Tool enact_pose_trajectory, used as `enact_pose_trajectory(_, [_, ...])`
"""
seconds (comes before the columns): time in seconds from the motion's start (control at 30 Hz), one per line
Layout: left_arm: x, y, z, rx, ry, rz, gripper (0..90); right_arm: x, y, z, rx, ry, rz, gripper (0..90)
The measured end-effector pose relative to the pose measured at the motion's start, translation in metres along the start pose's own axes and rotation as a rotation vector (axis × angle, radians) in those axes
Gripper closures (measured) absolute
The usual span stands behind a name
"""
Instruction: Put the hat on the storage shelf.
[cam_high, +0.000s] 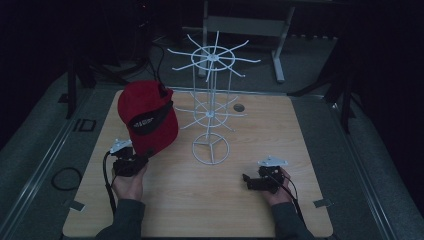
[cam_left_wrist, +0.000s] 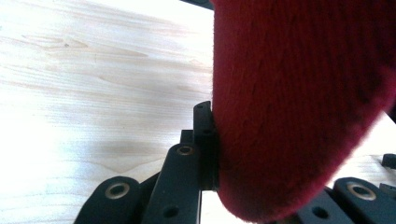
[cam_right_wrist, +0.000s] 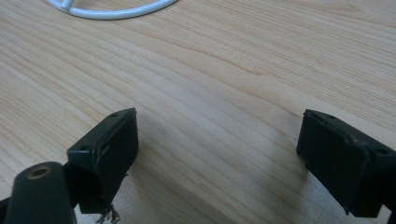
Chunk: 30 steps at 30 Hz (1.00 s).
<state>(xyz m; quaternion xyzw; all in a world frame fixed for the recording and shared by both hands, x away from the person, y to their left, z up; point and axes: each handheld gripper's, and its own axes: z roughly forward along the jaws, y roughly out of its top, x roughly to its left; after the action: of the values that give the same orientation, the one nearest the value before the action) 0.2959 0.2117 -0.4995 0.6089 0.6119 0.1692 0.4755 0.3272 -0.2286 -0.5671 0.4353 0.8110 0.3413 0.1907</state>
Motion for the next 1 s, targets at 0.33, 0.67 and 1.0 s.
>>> enact_pose_trajectory(0.33, [-0.002,0.01,-0.007,-0.022,0.005,0.015,85.6,0.0,0.0,0.0,0.0,0.0,0.001,12.5])
enact_pose_trajectory(0.67, [-0.005,0.019,-0.012,-0.047,0.004,0.022,85.5,0.0,0.0,0.0,0.0,0.0,0.001,12.5])
enact_pose_trajectory(1.0, [-0.008,0.027,-0.016,-0.064,-0.003,0.027,85.5,0.0,0.0,0.0,0.0,0.0,0.001,12.5])
